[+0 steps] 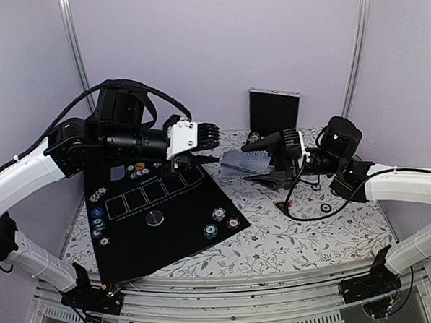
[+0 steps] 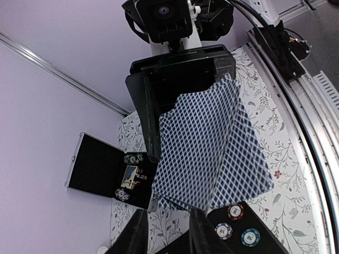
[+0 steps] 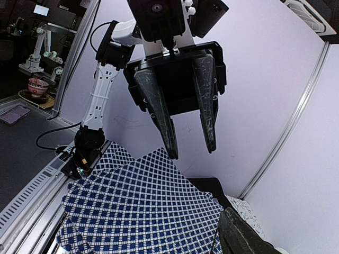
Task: Distribute texas hold em gaming equipment
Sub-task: Pick up the poker card from the face-down deck piles.
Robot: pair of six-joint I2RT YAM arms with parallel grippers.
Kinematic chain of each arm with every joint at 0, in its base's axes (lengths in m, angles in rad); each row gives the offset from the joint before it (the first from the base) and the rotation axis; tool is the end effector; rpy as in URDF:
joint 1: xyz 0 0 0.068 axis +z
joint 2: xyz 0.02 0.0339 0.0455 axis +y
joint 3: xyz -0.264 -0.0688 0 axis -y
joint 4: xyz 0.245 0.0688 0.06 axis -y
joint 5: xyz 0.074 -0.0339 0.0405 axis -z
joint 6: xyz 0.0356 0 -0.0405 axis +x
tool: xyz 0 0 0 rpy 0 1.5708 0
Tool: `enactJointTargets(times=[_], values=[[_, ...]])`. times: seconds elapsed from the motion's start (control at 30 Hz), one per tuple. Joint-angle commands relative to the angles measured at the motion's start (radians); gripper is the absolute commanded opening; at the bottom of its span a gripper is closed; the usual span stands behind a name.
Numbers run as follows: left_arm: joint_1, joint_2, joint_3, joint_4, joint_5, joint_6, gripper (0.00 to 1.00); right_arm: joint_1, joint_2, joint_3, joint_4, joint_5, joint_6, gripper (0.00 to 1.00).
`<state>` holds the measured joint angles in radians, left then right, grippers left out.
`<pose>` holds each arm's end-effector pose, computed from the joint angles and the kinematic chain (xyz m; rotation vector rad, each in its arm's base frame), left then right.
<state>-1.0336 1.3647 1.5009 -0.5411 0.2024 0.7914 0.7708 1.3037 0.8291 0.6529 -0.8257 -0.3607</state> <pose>0.1477 -0.2619 0.4217 1.6472 1.1063 -0.3573 0.1914 0.2224 0.3270 -1.3133 0.7561 0.9026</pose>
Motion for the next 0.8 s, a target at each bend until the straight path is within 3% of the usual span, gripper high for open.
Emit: enactJointTargets(times=[0.0, 0.77], values=[[-0.01, 0.006, 0.012, -0.019, 0.006, -0.011, 0.3, -0.008, -0.014, 0.023, 0.008, -0.012, -0.005, 0.59], [-0.011, 0.017, 0.016, -0.04, 0.005, -0.011, 0.32, -0.008, -0.012, 0.029, 0.004, -0.015, -0.008, 0.59]])
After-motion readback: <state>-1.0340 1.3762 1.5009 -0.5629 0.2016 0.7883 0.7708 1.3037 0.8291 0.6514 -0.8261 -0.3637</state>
